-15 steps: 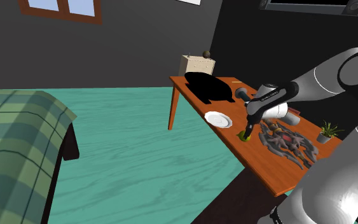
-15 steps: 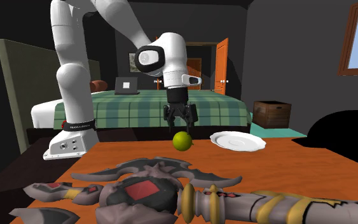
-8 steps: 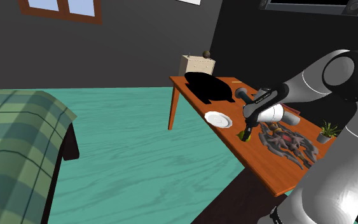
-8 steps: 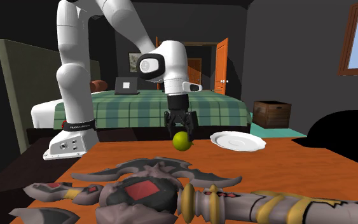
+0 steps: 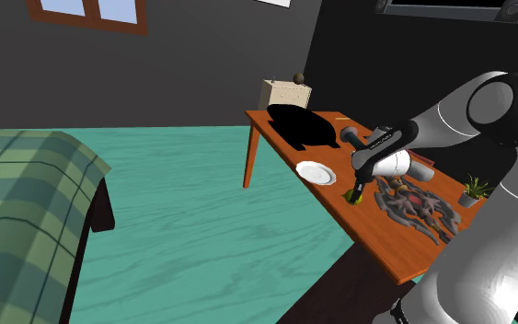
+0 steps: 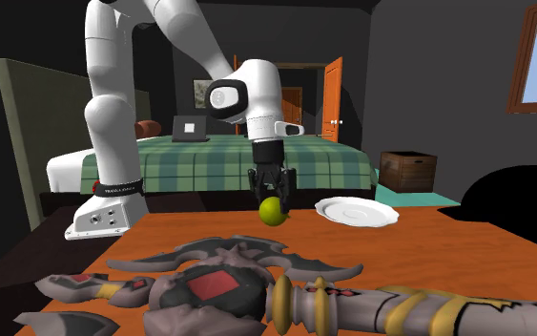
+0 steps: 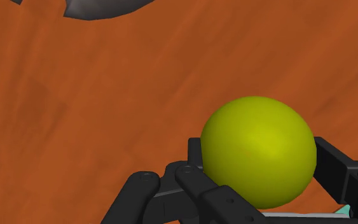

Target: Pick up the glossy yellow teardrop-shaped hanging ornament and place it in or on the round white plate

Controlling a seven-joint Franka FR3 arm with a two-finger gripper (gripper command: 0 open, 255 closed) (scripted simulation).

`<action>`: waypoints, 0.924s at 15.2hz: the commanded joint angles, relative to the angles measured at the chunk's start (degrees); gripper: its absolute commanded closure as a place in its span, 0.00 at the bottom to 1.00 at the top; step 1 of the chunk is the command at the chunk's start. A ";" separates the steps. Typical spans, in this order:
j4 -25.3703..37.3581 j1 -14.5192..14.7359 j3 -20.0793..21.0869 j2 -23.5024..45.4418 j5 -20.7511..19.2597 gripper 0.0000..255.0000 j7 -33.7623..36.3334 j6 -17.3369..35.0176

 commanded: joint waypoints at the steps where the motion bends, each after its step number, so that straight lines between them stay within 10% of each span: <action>1: -0.23 0.06 0.10 0.16 0.07 1.00 0.00 -0.31; 14: 1.09 0.14 -0.74 -7.46 -8.52 1.00 5.62 -7.62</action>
